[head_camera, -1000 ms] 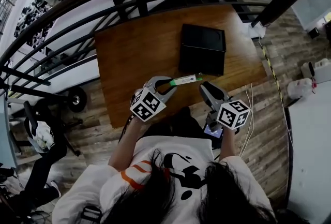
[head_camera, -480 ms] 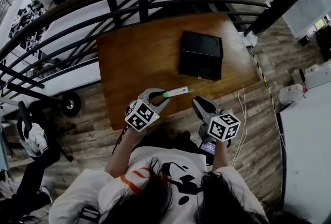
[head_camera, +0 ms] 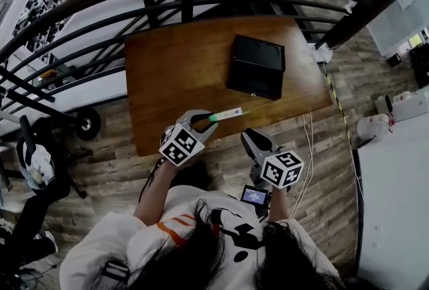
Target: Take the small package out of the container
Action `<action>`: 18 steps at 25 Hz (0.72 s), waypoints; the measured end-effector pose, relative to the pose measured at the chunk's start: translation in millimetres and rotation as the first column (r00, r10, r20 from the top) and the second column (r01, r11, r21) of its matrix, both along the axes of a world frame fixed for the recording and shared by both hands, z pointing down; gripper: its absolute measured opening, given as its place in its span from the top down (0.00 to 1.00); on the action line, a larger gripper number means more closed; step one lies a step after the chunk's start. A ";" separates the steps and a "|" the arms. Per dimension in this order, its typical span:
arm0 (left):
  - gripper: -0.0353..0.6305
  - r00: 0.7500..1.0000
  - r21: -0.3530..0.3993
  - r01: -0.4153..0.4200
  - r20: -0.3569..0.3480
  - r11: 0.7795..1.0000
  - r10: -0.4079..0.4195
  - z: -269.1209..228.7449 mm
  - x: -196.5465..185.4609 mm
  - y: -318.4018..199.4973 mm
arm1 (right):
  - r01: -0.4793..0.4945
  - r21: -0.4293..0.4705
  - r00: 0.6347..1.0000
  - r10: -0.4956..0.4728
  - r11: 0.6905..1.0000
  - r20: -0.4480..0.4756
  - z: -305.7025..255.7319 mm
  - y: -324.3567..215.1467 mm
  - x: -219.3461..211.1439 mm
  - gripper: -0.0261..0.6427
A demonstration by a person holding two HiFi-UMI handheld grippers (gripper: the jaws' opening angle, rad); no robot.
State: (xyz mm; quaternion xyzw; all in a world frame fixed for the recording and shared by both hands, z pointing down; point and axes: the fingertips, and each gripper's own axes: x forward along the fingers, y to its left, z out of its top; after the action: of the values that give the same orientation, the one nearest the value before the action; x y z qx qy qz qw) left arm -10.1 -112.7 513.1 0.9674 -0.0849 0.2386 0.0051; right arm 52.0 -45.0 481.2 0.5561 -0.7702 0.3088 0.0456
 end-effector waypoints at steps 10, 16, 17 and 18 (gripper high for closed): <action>0.80 0.998 0.007 0.059 0.019 0.998 -0.059 -4.3 -2.5 72.2 | 0.055 0.024 0.998 -0.055 0.998 -0.001 3.6 72.6 -3.8 0.83; 0.80 0.995 0.023 0.093 0.025 0.995 -0.093 -11.0 -7.8 125.7 | 0.087 0.041 0.996 -0.087 0.995 0.004 2.3 120.2 -5.2 0.84; 0.80 0.995 0.024 0.097 0.027 0.995 -0.098 -10.5 -9.5 134.9 | 0.094 0.041 0.996 -0.094 0.995 0.001 4.1 128.4 -7.0 0.84; 0.80 0.994 0.025 0.103 0.028 0.994 -0.104 -9.9 -11.6 144.0 | 0.103 0.039 0.995 -0.103 0.994 -0.004 6.0 136.6 -9.3 0.84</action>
State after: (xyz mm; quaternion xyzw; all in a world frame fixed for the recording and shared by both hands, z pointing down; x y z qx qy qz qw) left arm -21.8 31.4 503.2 0.9581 -0.1377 0.2512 0.0049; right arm 42.7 91.6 487.2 0.5169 -0.8037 0.2902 0.0512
